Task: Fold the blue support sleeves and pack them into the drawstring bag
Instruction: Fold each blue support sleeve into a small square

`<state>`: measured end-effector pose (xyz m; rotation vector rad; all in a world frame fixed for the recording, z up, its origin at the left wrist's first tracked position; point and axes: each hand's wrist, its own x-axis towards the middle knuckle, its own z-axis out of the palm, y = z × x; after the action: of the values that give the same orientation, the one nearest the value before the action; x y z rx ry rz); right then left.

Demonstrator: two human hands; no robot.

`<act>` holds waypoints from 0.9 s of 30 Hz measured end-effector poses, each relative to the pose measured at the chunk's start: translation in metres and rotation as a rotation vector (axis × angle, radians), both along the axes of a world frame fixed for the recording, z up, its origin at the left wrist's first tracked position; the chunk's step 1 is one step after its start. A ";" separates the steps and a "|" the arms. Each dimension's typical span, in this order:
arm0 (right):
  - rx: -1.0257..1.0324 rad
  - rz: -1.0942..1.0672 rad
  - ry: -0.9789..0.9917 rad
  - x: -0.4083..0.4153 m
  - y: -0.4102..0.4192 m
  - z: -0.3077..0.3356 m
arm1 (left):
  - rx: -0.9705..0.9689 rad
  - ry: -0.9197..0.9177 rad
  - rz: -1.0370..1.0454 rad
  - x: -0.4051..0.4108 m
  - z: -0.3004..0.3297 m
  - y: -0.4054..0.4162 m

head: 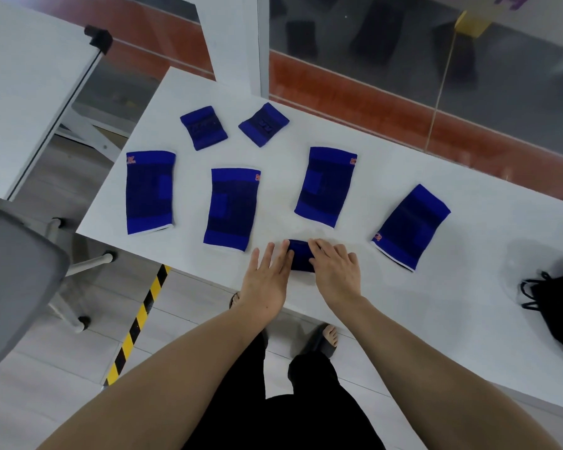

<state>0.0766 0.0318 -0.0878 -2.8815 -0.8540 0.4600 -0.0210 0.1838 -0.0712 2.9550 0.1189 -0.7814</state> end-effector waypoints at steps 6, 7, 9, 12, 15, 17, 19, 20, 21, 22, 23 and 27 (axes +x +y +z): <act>-0.034 -0.088 0.072 -0.002 0.012 0.019 | -0.114 -0.095 0.001 0.002 0.009 0.018; -0.022 -0.112 0.065 -0.004 0.014 0.023 | -0.138 -0.125 0.013 0.002 0.011 0.021; 0.022 -0.171 0.047 -0.006 0.018 0.030 | -0.198 -0.166 0.053 0.005 0.019 0.027; 0.109 -0.236 0.002 -0.006 0.027 0.038 | -0.240 -0.239 0.098 0.012 0.033 0.038; 0.141 -0.243 -0.007 0.004 0.044 0.045 | -0.250 -0.233 0.190 0.023 0.037 0.054; 0.157 -0.240 -0.003 0.016 0.059 0.049 | -0.229 -0.239 0.238 0.033 0.037 0.066; 0.187 -0.243 -0.009 0.030 0.075 0.053 | -0.204 -0.242 0.274 0.047 0.038 0.078; 0.204 -0.243 -0.010 0.038 0.084 0.053 | -0.191 -0.243 0.293 0.054 0.038 0.084; 0.218 -0.239 -0.010 0.047 0.092 0.053 | -0.177 -0.239 0.314 0.063 0.038 0.091; 0.227 -0.232 -0.008 0.056 0.100 0.052 | -0.165 -0.233 0.334 0.071 0.038 0.099; 0.235 -0.218 -0.010 0.065 0.108 0.050 | -0.153 -0.227 0.351 0.079 0.037 0.106; 0.277 -0.164 0.008 0.103 0.138 0.044 | -0.136 -0.226 0.431 0.109 0.035 0.135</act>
<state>0.1792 0.1699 -0.0440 -2.6631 -0.6176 0.3081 0.0875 0.3189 -0.0358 2.7149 0.6319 -0.3797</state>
